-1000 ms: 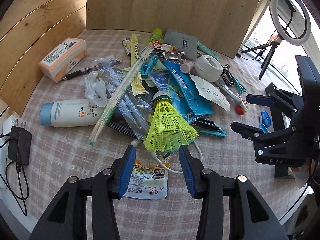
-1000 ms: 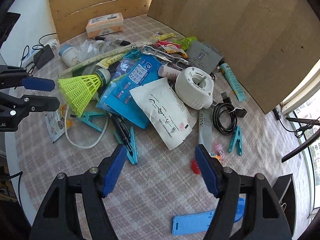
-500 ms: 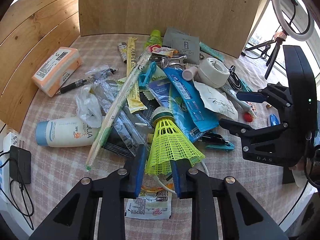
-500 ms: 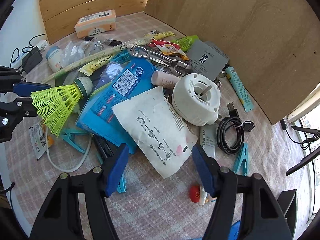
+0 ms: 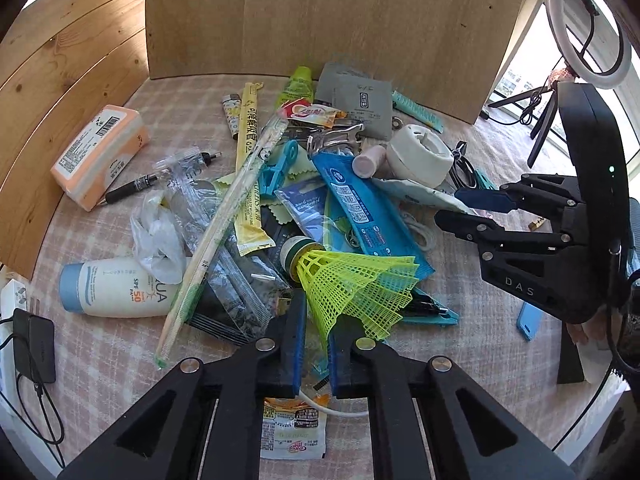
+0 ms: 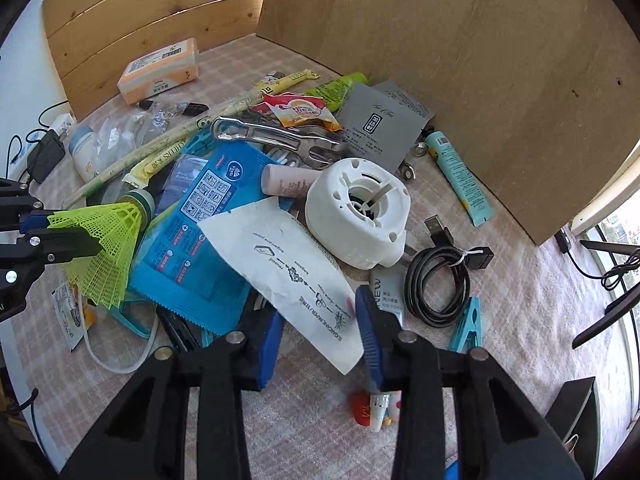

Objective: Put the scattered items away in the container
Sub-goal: 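Grasp the yellow shuttlecock with the left gripper while the right grasps the white sachet, then carry the shuttlecock and white sachet into the tray and open both grippers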

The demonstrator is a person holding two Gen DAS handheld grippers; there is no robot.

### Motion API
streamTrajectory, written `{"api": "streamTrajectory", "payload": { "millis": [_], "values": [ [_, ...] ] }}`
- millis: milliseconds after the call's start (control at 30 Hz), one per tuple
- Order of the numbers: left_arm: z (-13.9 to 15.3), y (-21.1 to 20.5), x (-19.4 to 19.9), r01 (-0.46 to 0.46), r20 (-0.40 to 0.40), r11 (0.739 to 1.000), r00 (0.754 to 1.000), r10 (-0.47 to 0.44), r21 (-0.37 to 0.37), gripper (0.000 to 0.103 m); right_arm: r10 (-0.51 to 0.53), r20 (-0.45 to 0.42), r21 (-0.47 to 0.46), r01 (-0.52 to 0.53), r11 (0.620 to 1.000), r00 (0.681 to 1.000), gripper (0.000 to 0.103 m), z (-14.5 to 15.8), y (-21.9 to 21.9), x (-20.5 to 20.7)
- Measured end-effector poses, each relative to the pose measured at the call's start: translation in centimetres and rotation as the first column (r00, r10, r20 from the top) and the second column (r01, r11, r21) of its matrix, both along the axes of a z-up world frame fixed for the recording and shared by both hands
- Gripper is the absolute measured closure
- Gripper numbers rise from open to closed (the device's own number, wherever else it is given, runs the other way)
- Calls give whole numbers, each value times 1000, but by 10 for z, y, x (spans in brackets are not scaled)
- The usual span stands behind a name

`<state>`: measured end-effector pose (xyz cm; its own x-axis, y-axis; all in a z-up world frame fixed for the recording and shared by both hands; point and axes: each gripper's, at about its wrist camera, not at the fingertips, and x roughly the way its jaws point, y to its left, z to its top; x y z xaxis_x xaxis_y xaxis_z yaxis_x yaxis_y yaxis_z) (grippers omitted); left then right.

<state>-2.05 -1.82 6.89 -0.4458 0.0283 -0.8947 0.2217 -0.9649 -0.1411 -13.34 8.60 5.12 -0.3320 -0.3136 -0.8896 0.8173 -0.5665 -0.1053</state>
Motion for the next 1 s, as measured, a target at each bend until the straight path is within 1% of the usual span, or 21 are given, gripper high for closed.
{"api": "streamTrajectory", "payload": {
  "millis": [33,100,167,267,467,633,767,900,1000],
  "values": [
    [-1,-2,0,-9,1,1000,1000,9,7,102,-5,2,-7,5,1000,1000,80,0,0,0],
    [-2,-7,1,-28,0,999,1000,28,31,102,-10,11,-17,10,1000,1000,86,3,1,1],
    [0,-10,3,-44,-7,998,999,44,38,102,-13,24,-30,13,999,1000,95,7,4,3],
    [3,-11,7,-53,-20,998,998,54,33,102,-15,39,-49,17,999,999,97,14,9,6],
    [18,-6,16,-45,-47,998,998,46,34,102,-60,99,-112,71,991,993,97,29,27,11],
    [38,12,18,-10,-87,1000,996,13,29,102,-111,101,-139,125,982,989,97,47,51,16],
    [53,36,12,39,-123,998,992,-34,39,102,-179,98,-173,194,966,979,97,66,84,16],
    [63,71,1,118,-148,992,983,-109,53,102,-280,95,-186,294,938,955,97,80,128,13],
    [69,104,-12,188,-162,980,971,-176,64,102,-361,79,-181,370,911,929,97,87,166,11]
  ]
}}
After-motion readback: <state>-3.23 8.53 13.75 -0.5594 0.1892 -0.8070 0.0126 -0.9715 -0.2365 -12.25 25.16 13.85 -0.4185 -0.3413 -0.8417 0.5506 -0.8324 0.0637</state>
